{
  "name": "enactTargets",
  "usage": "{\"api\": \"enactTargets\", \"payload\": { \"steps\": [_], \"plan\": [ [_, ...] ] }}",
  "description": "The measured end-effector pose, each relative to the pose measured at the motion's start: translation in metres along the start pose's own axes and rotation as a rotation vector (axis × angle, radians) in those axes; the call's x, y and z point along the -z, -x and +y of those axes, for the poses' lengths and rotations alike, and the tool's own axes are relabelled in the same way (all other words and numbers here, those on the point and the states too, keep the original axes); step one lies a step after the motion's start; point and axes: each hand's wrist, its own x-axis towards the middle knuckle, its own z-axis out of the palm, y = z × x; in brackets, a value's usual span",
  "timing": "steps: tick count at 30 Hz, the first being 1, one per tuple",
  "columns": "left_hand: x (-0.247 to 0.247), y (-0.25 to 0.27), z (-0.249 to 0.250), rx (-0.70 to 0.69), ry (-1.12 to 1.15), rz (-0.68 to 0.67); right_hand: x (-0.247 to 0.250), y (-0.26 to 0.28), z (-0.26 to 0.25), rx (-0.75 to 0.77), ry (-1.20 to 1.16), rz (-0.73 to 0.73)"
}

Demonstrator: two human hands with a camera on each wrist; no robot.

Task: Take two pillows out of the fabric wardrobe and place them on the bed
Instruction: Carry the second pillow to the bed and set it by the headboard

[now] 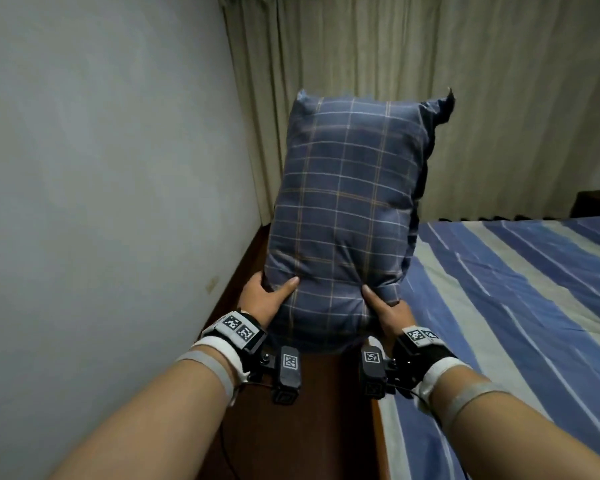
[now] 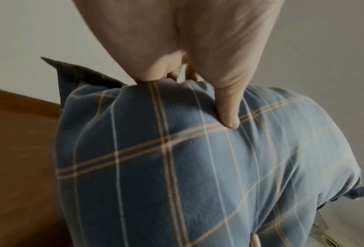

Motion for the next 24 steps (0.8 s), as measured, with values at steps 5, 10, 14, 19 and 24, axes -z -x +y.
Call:
{"api": "enactTargets", "payload": {
  "steps": [5,10,14,19,24],
  "plan": [
    [0.045,-0.115,0.011,-0.027,-0.032,-0.065,-0.086,-0.095,-0.026,-0.007,0.129,-0.001],
    [0.053,-0.232,0.009,-0.101,-0.039,-0.082,-0.143,-0.196,-0.056,0.029,0.264,-0.023],
    [0.04,-0.335,-0.008,-0.163,-0.017,-0.077,-0.177,-0.29,-0.064,0.078,0.282,-0.029],
    [0.019,-0.493,-0.004,-0.259,0.012,-0.087,-0.229,-0.39,-0.104,0.211,0.236,-0.058],
    [-0.009,-0.647,0.035,-0.336,0.07,-0.153,-0.264,-0.503,-0.165,0.312,0.222,0.069]
  ]
}}
